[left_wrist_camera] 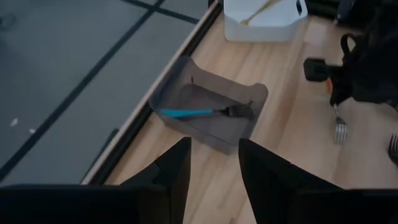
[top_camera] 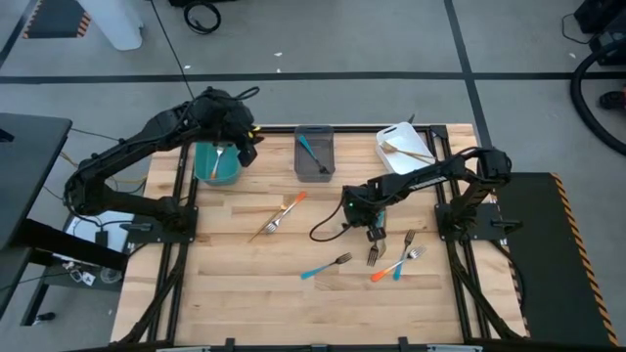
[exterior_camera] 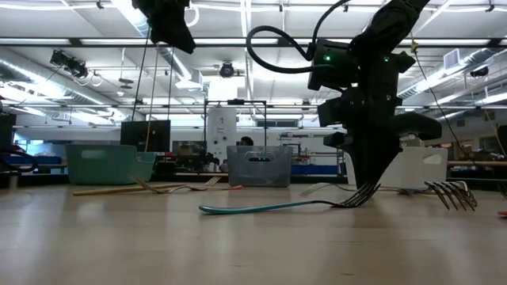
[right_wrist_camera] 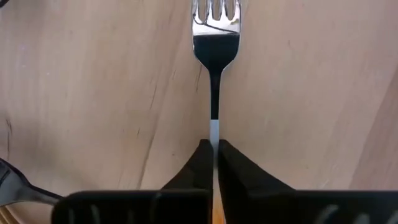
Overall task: Sort silverware by color (type)
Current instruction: Put the top right orange fork into the green bin
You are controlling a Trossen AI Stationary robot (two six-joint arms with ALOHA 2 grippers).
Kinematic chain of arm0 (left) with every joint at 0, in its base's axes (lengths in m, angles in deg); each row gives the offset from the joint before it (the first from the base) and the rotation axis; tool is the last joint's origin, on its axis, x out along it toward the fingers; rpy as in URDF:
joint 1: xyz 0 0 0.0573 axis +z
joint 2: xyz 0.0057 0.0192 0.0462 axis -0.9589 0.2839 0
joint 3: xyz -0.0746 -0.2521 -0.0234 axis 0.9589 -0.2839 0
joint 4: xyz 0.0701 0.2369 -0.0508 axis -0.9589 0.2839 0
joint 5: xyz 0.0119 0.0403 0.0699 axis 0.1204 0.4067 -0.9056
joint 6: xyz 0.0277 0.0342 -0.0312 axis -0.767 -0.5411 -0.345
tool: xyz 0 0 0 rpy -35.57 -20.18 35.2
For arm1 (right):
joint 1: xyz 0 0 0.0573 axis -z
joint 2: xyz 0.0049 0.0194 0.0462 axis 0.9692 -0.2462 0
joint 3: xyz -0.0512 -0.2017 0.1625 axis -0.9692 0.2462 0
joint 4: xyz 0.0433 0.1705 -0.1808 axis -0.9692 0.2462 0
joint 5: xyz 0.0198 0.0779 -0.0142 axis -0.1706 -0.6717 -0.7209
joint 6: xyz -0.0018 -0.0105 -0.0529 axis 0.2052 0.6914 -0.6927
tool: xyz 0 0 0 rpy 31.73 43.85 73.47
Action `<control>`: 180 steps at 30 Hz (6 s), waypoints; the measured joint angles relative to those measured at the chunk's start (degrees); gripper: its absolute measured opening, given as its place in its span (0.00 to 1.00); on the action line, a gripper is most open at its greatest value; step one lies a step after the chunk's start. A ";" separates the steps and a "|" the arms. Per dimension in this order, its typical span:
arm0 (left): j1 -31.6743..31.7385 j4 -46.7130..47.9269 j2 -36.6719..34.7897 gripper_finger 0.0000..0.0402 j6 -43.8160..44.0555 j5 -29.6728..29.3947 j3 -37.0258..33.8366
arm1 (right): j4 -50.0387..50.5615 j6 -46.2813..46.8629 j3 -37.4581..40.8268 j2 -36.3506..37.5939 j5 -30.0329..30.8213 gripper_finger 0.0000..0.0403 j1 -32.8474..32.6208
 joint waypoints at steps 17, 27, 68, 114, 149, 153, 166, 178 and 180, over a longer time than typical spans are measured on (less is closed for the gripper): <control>0.68 -4.99 -0.02 0.35 -1.23 -1.01 -1.05 | 7.97 -0.08 -8.85 -0.32 -1.29 0.03 3.71; 0.64 -10.54 0.02 0.35 1.36 2.02 -7.94 | 11.24 -1.21 -16.78 0.64 -4.04 0.03 7.87; -1.78 -40.15 0.61 0.35 9.63 13.07 -17.28 | -40.73 20.12 -22.23 8.91 -6.61 0.03 18.13; -6.93 -64.38 9.48 0.35 11.03 4.04 -17.20 | -50.29 22.80 -22.23 8.91 -4.80 0.03 15.96; -6.88 -61.66 9.51 0.03 13.96 3.00 -17.25 | -48.72 23.41 -22.23 8.86 0.30 0.09 14.76; -6.74 -61.10 9.51 0.03 14.51 2.92 -17.31 | -45.92 24.05 -22.23 8.86 -0.03 0.16 14.37; -2.74 -50.82 4.59 0.03 15.12 2.44 -17.31 | -43.76 24.90 -22.23 9.56 1.52 0.49 15.47; 4.45 -30.33 -1.46 0.03 9.12 3.04 -17.29 | -39.76 24.32 -22.23 9.56 1.50 0.51 16.70; 5.42 -28.56 -2.04 0.03 7.22 2.93 -17.29 | -39.39 24.31 -22.23 9.56 1.47 0.51 16.66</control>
